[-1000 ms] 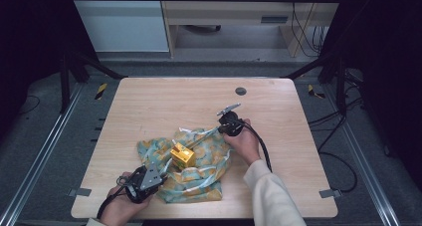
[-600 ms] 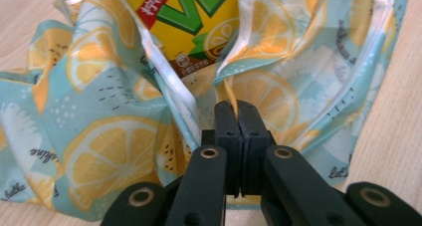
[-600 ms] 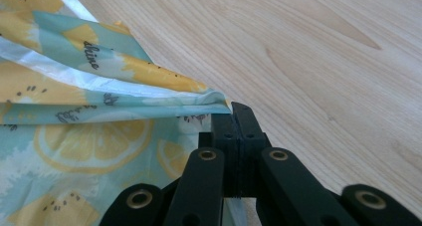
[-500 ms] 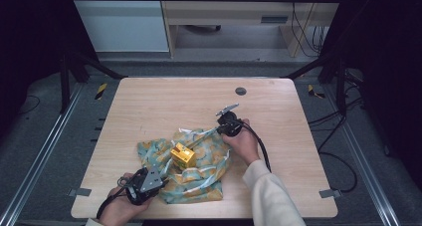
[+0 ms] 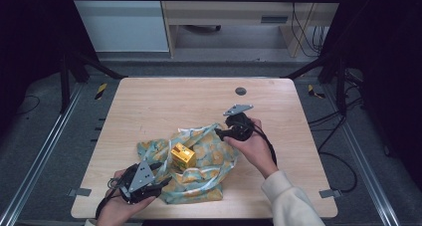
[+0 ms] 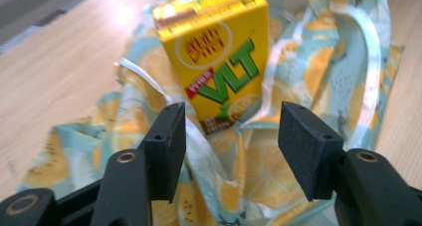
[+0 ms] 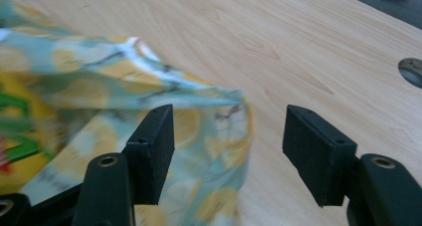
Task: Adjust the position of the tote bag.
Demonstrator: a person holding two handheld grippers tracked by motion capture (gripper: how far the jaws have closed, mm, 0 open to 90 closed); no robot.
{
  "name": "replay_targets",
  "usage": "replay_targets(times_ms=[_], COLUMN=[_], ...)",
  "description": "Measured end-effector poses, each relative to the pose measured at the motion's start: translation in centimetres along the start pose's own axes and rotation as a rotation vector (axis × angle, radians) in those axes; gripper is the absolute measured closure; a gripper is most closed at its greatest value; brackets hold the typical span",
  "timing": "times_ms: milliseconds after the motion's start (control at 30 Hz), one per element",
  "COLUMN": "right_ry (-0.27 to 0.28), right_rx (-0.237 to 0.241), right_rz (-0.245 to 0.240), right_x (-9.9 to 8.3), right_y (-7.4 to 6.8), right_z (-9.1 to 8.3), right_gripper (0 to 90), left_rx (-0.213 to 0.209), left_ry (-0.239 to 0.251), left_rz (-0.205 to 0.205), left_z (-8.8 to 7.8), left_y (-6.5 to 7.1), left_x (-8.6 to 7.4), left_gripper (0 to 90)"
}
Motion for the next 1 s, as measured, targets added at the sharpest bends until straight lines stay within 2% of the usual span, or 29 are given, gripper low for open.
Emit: replay_targets(times_ms=[100,167,233,333,400,467,667,833,1000], right_ry=[0.009,0.013,-0.001,-0.019,-0.055,-0.082,-0.113,-0.149,-0.157], right_rx=[0.028,0.048,0.061,0.082,0.077,0.081,0.093,0.085,0.080], right_rz=[-0.018,-0.032,-0.055,-0.085,-0.101,-0.100,-0.055,-0.065,-0.066], right_x=[-0.9,-1.6,-2.6,-4.1,-5.5,-6.8,-9.5,-10.6,-11.0], right_y=[-1.3,-2.2,-2.9,-3.9,-4.2,-4.0,-2.9,-2.5,-2.4], right_z=[-1.3,-2.1,-2.7,-3.1,-2.9,-2.6,-2.2,-1.7,-1.7], right_gripper=[37.4,37.3,37.1,37.2,37.2,37.5,40.9,42.4,42.7], left_rx=[0.039,0.091,0.109,0.141,0.139,0.133,0.132,0.143,0.145], left_ry=[-0.007,-0.036,-0.057,-0.128,-0.169,-0.190,-0.257,-0.302,-0.315], left_rz=[-0.040,-0.032,-0.029,-0.028,-0.047,-0.051,-0.060,-0.050,-0.049], left_z=[0.2,0.9,1.8,3.3,4.1,4.7,5.9,6.2,6.1], left_y=[-0.7,-1.2,-1.8,-2.8,-3.5,-3.9,-4.9,-5.1,-5.1], left_x=[0.2,0.3,0.5,0.1,-0.5,-1.1,-2.3,-2.9,-3.0], left_gripper=[44.7,44.0,43.7,43.6,44.4,50.7,56.8,57.3,55.5])
Point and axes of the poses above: each handheld gripper's, and its own axes: z roughly forward along the jaws, x roughly out of its top, y roughly to its right, the point moved 1 cm from there along z, roughly forward along the jaws, and after that the axes turned 5 degrees about z, right-handed, at the moved point
